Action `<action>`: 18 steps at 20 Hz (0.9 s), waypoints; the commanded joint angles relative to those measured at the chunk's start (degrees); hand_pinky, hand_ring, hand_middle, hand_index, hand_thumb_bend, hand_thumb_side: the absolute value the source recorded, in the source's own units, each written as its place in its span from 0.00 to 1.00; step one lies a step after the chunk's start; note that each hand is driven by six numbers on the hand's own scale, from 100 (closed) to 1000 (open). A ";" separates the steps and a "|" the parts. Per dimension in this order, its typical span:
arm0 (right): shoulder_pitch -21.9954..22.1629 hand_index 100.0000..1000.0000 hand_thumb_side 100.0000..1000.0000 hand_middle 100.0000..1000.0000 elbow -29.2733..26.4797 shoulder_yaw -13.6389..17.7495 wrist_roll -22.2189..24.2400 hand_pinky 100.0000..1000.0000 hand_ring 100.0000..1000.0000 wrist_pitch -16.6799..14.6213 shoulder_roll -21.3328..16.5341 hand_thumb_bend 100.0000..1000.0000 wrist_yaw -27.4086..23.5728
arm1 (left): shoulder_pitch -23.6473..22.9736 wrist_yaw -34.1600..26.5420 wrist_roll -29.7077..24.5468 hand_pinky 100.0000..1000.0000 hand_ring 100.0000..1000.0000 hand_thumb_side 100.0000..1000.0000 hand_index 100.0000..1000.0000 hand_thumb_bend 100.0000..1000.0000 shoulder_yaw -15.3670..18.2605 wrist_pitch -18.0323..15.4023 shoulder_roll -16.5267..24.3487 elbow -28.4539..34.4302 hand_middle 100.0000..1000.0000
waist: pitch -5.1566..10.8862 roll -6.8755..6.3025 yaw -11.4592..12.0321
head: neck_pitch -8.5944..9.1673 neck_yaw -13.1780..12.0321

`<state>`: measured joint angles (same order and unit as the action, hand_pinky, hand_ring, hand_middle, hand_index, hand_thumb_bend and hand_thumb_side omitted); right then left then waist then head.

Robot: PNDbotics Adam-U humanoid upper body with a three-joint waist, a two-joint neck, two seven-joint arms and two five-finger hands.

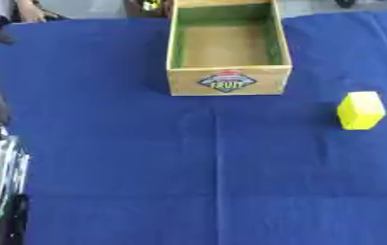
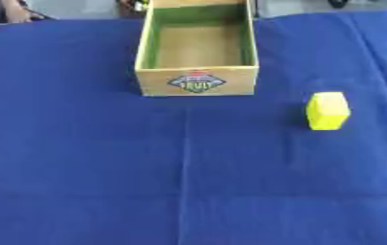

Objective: Pick up objects on the table and place them in the box.

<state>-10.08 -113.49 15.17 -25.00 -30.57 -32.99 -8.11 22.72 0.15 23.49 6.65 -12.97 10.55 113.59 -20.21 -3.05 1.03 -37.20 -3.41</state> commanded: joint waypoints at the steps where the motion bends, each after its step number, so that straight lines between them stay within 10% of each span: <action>1: -0.12 0.71 1.00 0.45 -1.10 0.67 0.11 0.56 0.55 -0.28 -0.98 0.00 0.10 | 0.47 0.47 0.26 0.35 0.51 1.00 0.68 0.07 0.63 -0.08 0.86 1.00 0.50 | 1.28 0.36 -0.12 | -0.21 0.08; 7: -0.07 0.74 1.00 0.49 -1.10 1.77 0.19 0.61 0.60 -0.02 -4.01 0.00 1.54 | 0.49 0.51 0.23 0.35 0.51 1.00 0.68 0.07 0.63 -0.07 1.05 1.00 0.50 | 1.41 0.46 -0.38 | -0.24 0.81; 18: -0.91 0.80 1.00 0.59 -1.10 2.59 3.94 0.70 0.70 8.53 -21.43 0.38 8.43 | 0.29 0.34 -0.17 0.35 0.51 1.00 0.68 0.07 0.29 0.13 1.54 1.00 0.50 | 2.43 0.71 -0.51 | -1.35 3.33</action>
<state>-10.38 -113.49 16.97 -21.83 -23.40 -50.37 -1.00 22.68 0.49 23.49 6.66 -12.86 10.60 113.59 -18.98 -2.53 0.62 -38.16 -0.34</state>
